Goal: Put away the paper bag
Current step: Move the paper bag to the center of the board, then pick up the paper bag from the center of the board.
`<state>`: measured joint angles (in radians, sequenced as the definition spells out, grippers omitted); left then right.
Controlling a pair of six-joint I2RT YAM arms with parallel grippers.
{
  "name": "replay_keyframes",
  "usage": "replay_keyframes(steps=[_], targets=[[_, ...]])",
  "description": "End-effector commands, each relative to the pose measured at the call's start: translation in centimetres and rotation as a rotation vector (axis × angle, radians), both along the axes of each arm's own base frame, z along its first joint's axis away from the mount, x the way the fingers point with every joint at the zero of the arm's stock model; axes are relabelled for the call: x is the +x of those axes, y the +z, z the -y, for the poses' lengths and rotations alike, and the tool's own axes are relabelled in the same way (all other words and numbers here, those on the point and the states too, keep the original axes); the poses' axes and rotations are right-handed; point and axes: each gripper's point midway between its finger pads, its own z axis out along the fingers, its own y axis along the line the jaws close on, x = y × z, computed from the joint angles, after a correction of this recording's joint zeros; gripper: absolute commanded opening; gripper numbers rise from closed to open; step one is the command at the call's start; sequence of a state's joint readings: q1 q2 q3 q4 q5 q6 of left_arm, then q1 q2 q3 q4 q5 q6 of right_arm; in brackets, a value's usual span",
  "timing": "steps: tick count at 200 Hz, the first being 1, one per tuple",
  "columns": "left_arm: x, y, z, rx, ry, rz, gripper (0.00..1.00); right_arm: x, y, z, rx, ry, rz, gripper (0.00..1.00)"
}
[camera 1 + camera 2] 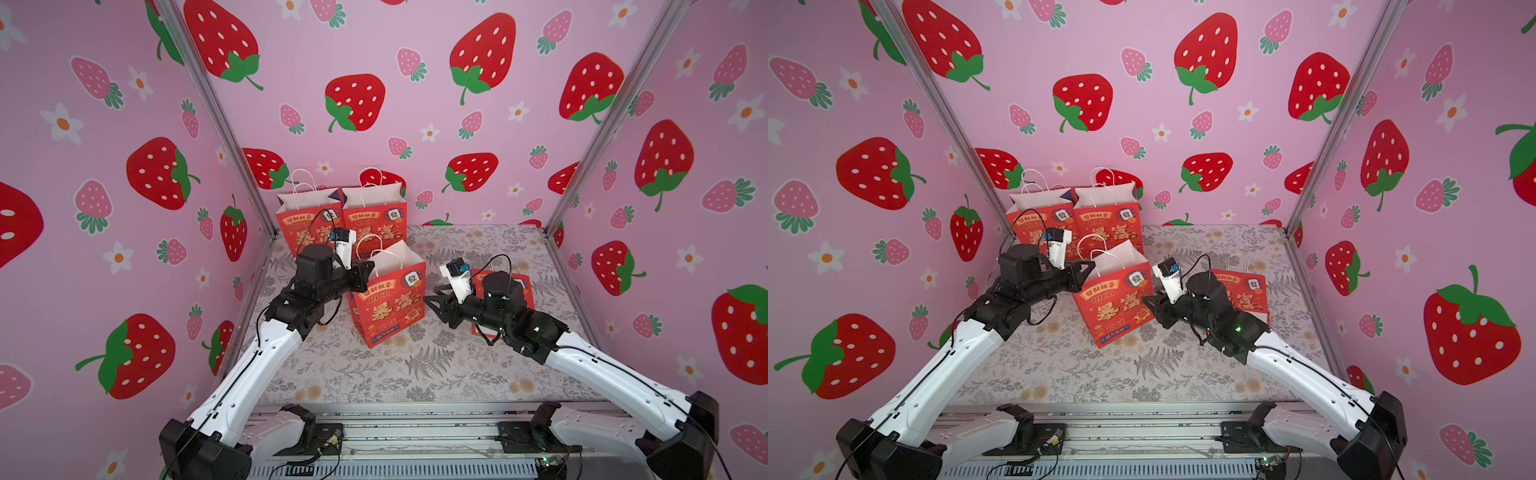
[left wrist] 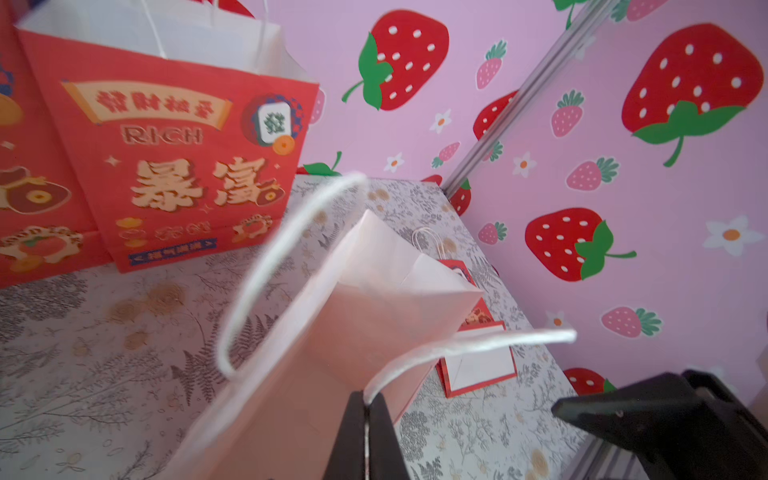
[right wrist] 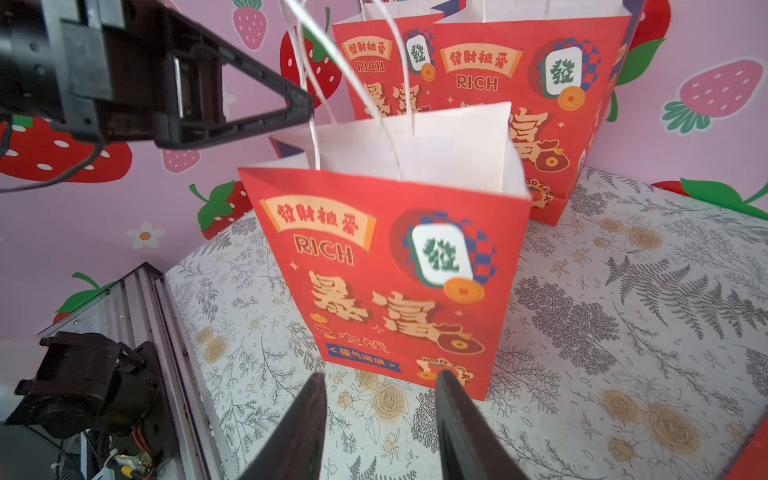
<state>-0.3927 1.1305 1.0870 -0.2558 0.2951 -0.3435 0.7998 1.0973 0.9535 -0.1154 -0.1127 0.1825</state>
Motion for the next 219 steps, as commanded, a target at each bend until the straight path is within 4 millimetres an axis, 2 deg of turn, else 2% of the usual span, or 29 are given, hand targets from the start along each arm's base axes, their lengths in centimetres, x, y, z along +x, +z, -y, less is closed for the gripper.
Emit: replay_keyframes(steps=[1, 7, 24, 47, 85, 111, 142, 181, 186, 219], targets=[[-1.2, -0.6, 1.2, 0.031, -0.047, -0.001, 0.00, 0.5, -0.4, 1.6, 0.005, -0.039, -0.025, 0.51], [-1.5, -0.7, 1.4, 0.038, -0.059, -0.001, 0.00, 0.7, -0.6, 2.1, 0.013, -0.038, -0.043, 0.59], [-1.6, -0.7, 1.5, 0.048, -0.070, 0.006, 0.00, 1.2, -0.7, 3.6, 0.071, -0.027, -0.105, 0.71], [-1.8, -0.6, 1.5, 0.047, -0.078, 0.014, 0.00, 0.9, -0.5, 4.9, 0.152, 0.043, -0.156, 0.80], [-2.0, -0.5, 1.3, 0.066, -0.082, 0.028, 0.00, 0.5, -0.9, 4.2, 0.107, 0.144, -0.160, 0.79], [-2.5, -0.2, 1.3, 0.073, -0.095, 0.042, 0.00, 1.8, -1.9, 2.7, 0.082, 0.201, -0.197, 0.77], [-2.7, -0.1, 1.2, 0.080, -0.102, 0.049, 0.00, 3.6, -2.1, 1.2, 0.084, 0.246, -0.208, 0.74], [-2.6, -0.3, 1.2, 0.088, -0.103, 0.047, 0.05, 5.9, -2.2, -0.3, 0.088, 0.266, -0.205, 0.73], [-2.6, -0.3, 1.2, 0.089, -0.104, 0.047, 0.10, 6.2, -2.2, -0.5, 0.090, 0.269, -0.205, 0.72], [-2.6, -0.4, 1.0, 0.099, -0.098, 0.047, 0.15, 6.8, -1.4, -1.5, 0.127, 0.304, -0.202, 0.72]])
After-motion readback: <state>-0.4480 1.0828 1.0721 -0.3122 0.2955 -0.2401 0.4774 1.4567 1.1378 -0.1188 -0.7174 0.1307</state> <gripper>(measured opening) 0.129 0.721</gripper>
